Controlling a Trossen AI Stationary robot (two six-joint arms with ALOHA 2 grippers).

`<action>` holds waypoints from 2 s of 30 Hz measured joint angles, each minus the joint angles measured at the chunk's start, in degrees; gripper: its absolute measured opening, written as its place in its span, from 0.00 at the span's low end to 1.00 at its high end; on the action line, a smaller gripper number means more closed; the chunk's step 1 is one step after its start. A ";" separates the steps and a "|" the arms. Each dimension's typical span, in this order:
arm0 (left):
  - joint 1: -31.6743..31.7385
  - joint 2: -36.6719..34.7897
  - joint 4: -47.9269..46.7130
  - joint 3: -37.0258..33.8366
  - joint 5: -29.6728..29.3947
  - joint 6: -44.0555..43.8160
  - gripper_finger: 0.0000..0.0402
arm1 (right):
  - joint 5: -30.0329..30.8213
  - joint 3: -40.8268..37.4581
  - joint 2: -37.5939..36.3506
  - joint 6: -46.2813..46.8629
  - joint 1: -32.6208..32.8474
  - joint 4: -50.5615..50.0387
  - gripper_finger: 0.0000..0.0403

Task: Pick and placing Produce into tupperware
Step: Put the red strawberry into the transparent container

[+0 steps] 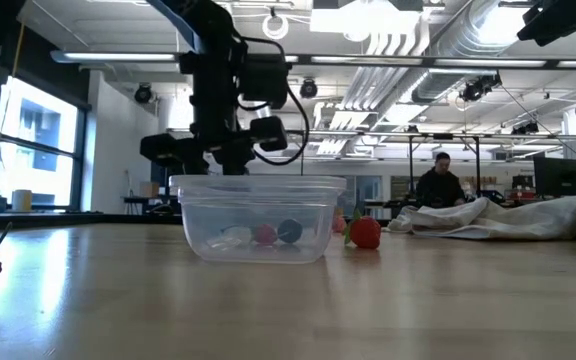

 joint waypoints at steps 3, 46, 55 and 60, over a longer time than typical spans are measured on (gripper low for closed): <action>0.29 0.00 0.00 0.02 0.02 -0.01 0.30 | -0.02 0.00 0.00 0.00 0.00 0.00 0.00; -0.55 4.47 3.91 -0.48 2.71 -2.77 0.62 | -0.01 0.00 0.02 0.02 0.01 0.00 0.00; -0.55 5.25 3.96 -0.55 1.58 -2.69 0.61 | -0.02 0.00 0.02 0.01 0.00 0.00 0.00; -0.55 5.25 3.28 -0.55 1.38 -1.89 0.58 | 0.00 0.00 0.00 0.02 0.00 0.00 0.00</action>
